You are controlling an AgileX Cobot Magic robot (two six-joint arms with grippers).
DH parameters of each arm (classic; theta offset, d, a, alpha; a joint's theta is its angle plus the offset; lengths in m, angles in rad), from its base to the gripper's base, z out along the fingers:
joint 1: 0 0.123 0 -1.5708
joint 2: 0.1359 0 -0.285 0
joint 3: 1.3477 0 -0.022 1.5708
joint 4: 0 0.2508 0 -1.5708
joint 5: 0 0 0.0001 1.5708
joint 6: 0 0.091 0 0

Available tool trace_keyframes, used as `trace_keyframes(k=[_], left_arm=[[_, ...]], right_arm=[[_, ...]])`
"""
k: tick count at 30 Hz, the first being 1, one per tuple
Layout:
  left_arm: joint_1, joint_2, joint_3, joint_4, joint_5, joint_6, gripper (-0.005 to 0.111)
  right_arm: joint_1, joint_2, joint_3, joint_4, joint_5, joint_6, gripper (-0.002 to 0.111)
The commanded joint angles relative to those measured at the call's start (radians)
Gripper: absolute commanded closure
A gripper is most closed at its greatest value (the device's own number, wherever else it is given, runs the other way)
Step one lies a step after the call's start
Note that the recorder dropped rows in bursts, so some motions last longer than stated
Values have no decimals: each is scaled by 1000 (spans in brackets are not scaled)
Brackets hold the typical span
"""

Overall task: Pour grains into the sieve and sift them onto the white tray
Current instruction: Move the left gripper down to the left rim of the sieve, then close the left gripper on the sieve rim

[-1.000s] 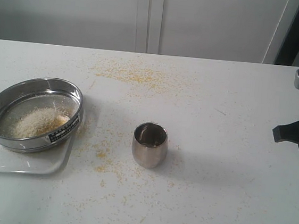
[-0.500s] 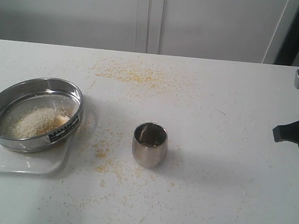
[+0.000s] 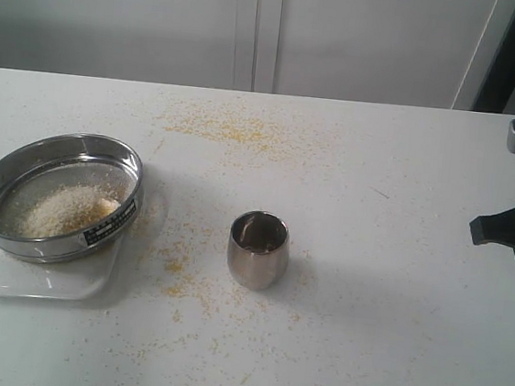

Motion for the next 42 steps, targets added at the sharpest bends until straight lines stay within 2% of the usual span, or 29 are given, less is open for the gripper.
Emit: trace_keyframes(k=[1,3,5,6,8,13,25,42], left_arm=[[2,110,-94,2,34,-20,107],[2,187,-160,15,63,-13,100],[2,257,-210,58,84,-13,80],[4,298,-240,84,79,-16,63],[22,350,-275,91,70,-37,48],[82,456,-338,58,80,23,47],[80,564,-347,30,-29,47,53],[80,608,-347,6,-59,25,53]], right_arm=[[-11,-7,-1,-2,-10,-11,108],[-11,-7,-1,-2,-10,-11,108],[-11,-7,-1,-2,-10,-11,108],[-11,-7,-1,-2,-10,-11,108],[-11,-7,-1,-2,-10,-11,108],[-11,-7,-1,-2,-10,-11,108],[-11,-7,-1,-2,-10,-11,108],[-11,-7,-1,-2,-10,-11,108]])
